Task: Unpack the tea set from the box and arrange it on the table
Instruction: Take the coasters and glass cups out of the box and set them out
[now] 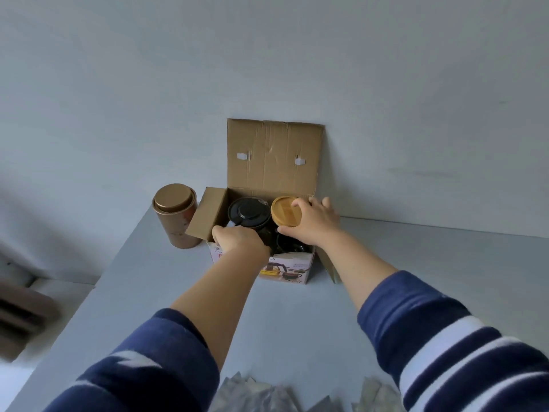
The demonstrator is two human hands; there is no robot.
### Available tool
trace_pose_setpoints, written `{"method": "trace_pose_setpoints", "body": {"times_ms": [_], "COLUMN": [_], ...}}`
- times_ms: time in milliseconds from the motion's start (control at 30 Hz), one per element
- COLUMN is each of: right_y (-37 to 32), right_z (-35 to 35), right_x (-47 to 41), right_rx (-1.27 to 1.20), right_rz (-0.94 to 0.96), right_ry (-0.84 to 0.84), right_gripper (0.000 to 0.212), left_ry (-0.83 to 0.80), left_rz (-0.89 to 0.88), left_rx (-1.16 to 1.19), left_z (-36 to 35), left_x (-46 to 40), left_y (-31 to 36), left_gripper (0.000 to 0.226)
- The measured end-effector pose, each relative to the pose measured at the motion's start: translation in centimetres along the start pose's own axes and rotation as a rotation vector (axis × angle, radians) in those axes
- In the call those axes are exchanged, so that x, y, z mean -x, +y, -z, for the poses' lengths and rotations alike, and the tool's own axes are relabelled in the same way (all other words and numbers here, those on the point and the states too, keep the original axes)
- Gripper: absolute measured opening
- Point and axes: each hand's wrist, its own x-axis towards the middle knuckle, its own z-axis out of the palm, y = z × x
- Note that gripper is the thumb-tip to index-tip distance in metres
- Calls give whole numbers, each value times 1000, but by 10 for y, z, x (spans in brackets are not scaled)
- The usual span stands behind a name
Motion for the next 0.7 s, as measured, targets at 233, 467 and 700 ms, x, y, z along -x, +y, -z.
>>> {"method": "trace_pose_setpoints", "body": {"times_ms": [233, 467, 700], "right_y": [9, 12, 15], "right_z": [1, -5, -11], "right_x": [-29, -31, -25], "right_rx": [28, 1, -32], "right_rz": [77, 115, 117], "right_ry": [-82, -22, 13], "right_gripper": [62, 53, 52], "left_ry": [-236, -369, -240], "left_rz": [172, 235, 189], "left_rx": [3, -3, 4], "left_z": [14, 10, 0], "left_x": [-13, -22, -15], "left_y": [11, 10, 6], "left_gripper": [69, 83, 66]}}
